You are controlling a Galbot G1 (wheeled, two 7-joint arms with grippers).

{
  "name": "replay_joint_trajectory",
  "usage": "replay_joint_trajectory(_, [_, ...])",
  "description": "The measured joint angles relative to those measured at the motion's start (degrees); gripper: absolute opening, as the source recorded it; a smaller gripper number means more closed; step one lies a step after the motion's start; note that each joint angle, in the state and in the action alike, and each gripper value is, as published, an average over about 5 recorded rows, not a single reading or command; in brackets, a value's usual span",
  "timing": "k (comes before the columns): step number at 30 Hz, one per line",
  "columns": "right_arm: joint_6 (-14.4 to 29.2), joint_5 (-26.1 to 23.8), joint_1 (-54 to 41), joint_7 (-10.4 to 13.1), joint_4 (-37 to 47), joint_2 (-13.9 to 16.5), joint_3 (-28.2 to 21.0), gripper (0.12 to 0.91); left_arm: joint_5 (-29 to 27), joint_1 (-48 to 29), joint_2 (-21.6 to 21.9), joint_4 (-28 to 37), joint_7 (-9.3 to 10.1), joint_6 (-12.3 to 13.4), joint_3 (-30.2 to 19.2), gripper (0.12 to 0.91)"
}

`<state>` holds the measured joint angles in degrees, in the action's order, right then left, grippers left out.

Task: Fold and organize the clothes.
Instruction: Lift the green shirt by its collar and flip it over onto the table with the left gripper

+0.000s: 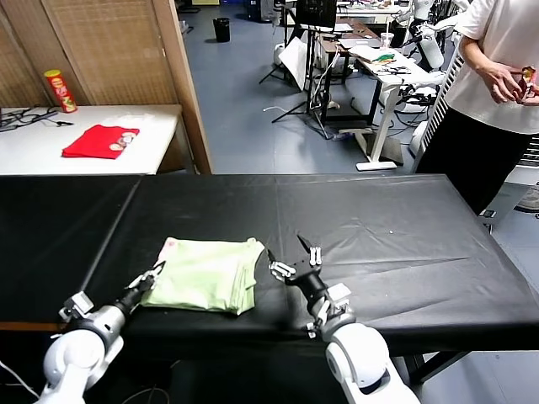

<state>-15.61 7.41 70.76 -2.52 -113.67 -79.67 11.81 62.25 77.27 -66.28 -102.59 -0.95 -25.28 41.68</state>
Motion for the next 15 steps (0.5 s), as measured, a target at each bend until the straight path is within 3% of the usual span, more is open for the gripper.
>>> replay_joint_trajectory(8, [0.53,-1.89,0.94,0.27,0.20,-0.70,0.40,0.798,-12.66,1.76,0.13,-3.55,4.99,1.13,1.47,0.151])
replay_joint_trajectory(15, [0.63,-2.25,1.21,0.38,0.50,-0.75,0.26,0.798,-23.87,3.45,3.38,-6.05,5.55,1.84,4.45,0.151])
